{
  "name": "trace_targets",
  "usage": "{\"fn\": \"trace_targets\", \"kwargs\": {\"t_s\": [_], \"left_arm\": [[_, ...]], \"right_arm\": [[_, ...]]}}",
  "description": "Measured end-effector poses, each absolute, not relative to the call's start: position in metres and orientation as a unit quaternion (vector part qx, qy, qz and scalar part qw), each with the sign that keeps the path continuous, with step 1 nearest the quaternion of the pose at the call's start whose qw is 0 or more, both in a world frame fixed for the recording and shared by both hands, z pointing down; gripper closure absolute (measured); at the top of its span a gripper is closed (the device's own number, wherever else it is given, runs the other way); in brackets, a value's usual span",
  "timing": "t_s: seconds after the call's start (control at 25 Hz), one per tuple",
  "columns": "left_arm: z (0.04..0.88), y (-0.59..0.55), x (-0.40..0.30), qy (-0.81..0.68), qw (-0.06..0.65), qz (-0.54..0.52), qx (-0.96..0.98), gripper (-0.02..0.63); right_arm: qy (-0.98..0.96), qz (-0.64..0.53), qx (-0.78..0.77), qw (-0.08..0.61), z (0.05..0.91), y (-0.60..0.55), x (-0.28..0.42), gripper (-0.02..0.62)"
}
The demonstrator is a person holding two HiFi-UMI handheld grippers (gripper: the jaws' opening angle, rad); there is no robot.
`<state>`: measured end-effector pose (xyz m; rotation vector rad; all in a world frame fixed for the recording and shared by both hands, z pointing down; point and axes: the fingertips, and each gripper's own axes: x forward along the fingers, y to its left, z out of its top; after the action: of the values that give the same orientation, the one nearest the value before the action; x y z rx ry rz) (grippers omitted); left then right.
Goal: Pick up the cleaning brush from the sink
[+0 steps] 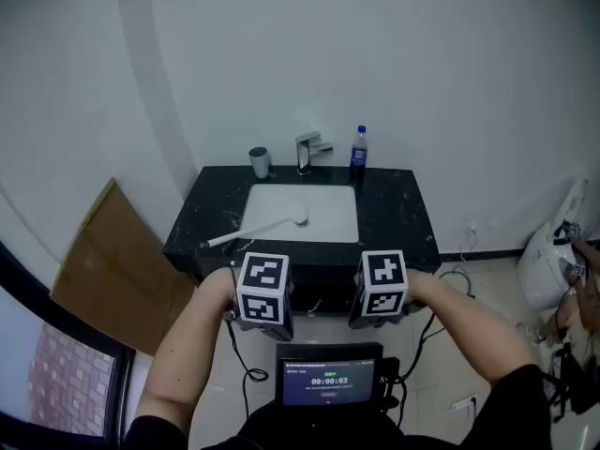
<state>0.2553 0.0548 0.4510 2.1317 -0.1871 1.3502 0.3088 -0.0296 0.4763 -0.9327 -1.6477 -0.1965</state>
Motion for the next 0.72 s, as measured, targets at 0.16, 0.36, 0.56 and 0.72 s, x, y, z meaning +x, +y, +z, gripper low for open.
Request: {"fn": "trace_targets", "kwargs": {"t_s": [0.16, 0.36, 0.56, 0.72], "left_arm": [[0.45, 0.049, 0.258, -0.073, 0.304, 0.507, 0.803, 0.606], [0.445, 0.036, 0.272, -0.087, 0.282, 0.511, 0.807, 0.606], [0.438, 0.008, 0.251, -0.189, 0.277, 0.48, 0.811, 0.606], [0.419, -0.009, 0.211, -0.276, 0.247, 0.425, 0.826, 0.606]], "right_arm": [[-0.706, -0.086, -0.398, 0.58, 0.472, -0.037, 0.311, 0.594], [-0.706, -0.083, -0.399, 0.579, 0.471, -0.044, 0.314, 0.594], [-0.726, -0.081, -0.41, 0.547, 0.456, -0.045, 0.305, 0.594], [-0.754, -0.087, -0.372, 0.534, 0.45, -0.06, 0.265, 0.594]]}}
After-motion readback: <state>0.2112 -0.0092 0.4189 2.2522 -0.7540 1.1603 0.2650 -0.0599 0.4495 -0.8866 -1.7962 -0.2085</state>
